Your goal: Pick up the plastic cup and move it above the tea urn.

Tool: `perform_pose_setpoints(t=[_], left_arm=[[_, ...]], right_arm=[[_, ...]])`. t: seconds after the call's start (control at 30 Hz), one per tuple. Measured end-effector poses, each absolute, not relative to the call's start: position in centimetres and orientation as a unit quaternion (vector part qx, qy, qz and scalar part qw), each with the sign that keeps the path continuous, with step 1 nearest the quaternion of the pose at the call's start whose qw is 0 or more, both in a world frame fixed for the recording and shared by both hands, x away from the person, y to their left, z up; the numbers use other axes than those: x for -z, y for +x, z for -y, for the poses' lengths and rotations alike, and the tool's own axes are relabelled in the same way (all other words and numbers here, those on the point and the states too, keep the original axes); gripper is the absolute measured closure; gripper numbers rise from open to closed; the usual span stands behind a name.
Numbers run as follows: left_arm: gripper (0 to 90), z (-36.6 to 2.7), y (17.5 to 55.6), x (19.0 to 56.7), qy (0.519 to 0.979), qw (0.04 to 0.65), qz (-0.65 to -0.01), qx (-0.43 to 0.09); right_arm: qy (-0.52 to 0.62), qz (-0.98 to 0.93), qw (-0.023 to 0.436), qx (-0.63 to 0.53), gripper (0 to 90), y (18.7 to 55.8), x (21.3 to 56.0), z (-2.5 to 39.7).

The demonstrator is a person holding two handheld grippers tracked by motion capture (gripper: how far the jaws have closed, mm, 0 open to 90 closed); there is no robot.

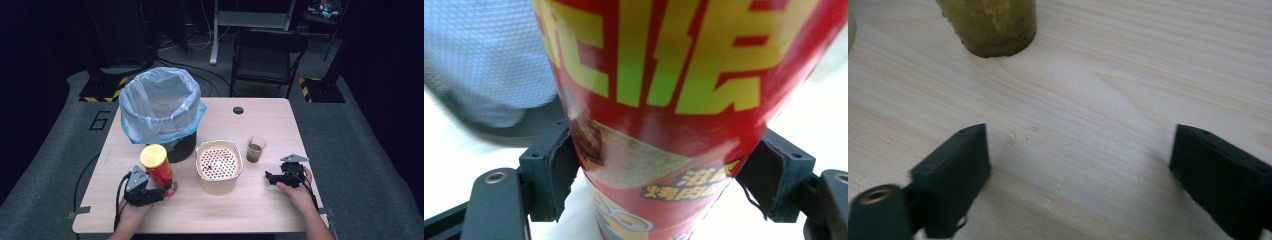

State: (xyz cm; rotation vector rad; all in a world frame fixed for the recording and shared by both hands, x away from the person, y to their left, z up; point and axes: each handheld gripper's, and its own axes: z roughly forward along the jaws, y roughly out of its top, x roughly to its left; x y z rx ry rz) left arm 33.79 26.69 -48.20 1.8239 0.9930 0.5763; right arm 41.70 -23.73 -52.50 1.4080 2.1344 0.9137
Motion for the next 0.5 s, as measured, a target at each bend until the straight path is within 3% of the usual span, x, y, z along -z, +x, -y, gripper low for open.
perform_pose_setpoints(t=[0.13,0.17,0.2,0.23,0.27,0.3,0.4,0.5], left_arm=[[23.6,-27.6,34.3,48.6,0.736,0.472,-0.422,-0.241],[23.7,-27.8,34.5,48.7,0.739,0.463,-0.421,-0.248],[23.6,-27.8,34.5,48.7,0.739,0.463,-0.421,-0.248],[23.6,-27.9,34.7,48.9,0.74,0.463,-0.42,-0.249],[23.6,-27.9,34.7,48.9,0.74,0.463,-0.42,-0.249],[23.7,-28.0,34.7,48.9,0.742,0.462,-0.417,-0.251],[23.7,-28.3,34.9,49.0,0.743,0.465,-0.411,-0.25],[23.6,-28.6,34.9,49.1,0.744,0.467,-0.407,-0.25]], right_arm=[[0.5,-0.775,0.211,-0.325,22.1,41.6,52.3,23.7],[0.495,-0.778,0.215,-0.321,29.4,41.4,52.0,23.6],[0.495,-0.778,0.215,-0.321,29.4,41.4,52.0,23.6],[0.489,-0.783,0.21,-0.322,38.2,41.2,51.6,23.6],[0.489,-0.783,0.21,-0.322,38.2,41.2,51.6,23.6],[0.488,-0.782,0.203,-0.329,45.8,40.8,50.9,23.6],[0.484,-0.781,0.195,-0.344,48.0,40.4,49.8,23.5],[0.463,-0.787,0.181,-0.366,47.9,39.6,46.6,22.7]])
